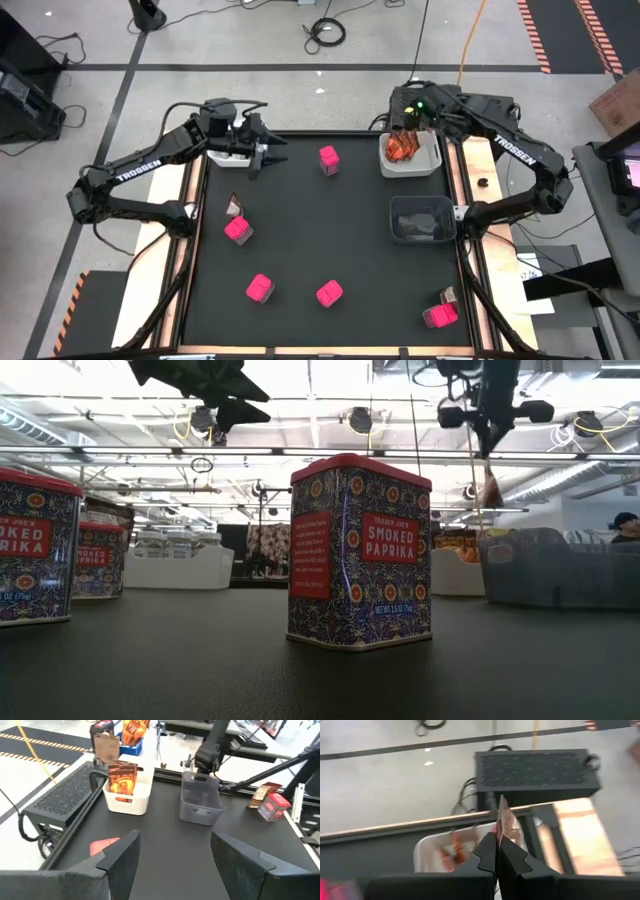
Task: Sort spices by type
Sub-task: Put the orange seasoning bag into the right white bin
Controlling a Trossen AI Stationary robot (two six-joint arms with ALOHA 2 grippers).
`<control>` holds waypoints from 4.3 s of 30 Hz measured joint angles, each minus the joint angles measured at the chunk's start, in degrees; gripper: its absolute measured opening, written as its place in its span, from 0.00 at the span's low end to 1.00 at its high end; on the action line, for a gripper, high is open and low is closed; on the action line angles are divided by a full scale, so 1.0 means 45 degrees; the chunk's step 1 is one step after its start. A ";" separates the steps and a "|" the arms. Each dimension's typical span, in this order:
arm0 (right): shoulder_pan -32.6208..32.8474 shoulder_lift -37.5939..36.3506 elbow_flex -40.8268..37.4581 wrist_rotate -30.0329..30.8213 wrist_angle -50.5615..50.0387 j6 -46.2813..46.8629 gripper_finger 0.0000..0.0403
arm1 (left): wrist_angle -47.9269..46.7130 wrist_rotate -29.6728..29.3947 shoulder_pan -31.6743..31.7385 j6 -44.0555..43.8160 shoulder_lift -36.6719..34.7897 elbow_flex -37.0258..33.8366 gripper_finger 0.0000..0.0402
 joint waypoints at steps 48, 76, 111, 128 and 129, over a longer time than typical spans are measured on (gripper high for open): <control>-0.3415 0.2443 -0.3827 -0.3116 0.4680 -0.6041 0.00 | 0.2521 0.1736 0.2881 -0.5309 -0.0279 0.0000 0.61; -0.3388 0.3293 -0.3818 -0.3458 0.4478 -0.4407 0.00 | 0.2481 0.6183 0.2945 -0.4673 -0.0648 0.0000 0.61; -0.2351 -0.0107 -0.3817 -0.5407 0.4828 -0.4977 0.48 | -0.2366 0.1745 0.3102 -0.2736 -0.2819 0.0005 0.61; 0.4853 -0.1137 -0.3803 -0.7184 0.8876 -0.3352 0.43 | -0.8975 0.0311 0.1199 -0.2128 -0.2733 0.0005 0.61; 0.5165 -0.1050 -0.3803 -0.7227 0.9400 -0.3541 0.43 | -0.9683 -0.0361 0.0944 -0.2316 -0.2714 0.0005 0.61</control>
